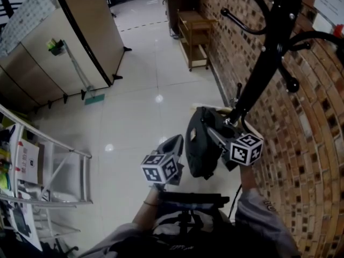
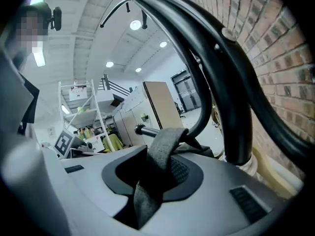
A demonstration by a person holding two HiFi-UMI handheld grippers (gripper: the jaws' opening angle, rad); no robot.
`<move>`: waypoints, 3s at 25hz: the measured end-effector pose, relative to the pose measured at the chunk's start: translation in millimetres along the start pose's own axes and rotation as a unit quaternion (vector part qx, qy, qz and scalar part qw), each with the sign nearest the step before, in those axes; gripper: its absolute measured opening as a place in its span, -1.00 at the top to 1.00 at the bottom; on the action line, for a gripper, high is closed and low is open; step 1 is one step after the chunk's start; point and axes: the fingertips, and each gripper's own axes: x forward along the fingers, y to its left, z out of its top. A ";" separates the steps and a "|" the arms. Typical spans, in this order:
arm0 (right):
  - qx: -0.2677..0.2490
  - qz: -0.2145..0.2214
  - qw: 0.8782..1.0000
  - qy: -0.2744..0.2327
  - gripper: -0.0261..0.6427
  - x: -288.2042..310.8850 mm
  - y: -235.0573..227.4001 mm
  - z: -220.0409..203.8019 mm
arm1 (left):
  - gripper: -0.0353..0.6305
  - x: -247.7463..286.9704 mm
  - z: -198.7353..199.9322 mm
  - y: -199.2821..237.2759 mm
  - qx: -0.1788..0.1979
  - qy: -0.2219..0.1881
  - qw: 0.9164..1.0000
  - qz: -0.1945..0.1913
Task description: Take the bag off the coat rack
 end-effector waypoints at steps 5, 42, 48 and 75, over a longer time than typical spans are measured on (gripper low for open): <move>0.024 0.023 0.999 -0.024 0.66 1.4 26.8 13.4 | 0.87 -5.3 6.3 10.1 -0.007 -0.010 1.000 0.005; 0.202 -0.001 0.978 -0.054 0.77 99.9 139.2 -59.2 | 0.87 -103.1 23.5 111.6 -0.017 -0.024 0.999 0.013; 0.215 -0.029 0.975 -0.051 0.77 92.8 154.5 -84.2 | 0.87 -102.2 17.5 102.3 -0.005 -0.001 1.000 -0.021; 0.194 -0.128 0.970 -0.067 0.77 33.2 147.4 -102.0 | 0.87 -104.3 -11.5 57.6 0.001 0.039 0.996 -0.083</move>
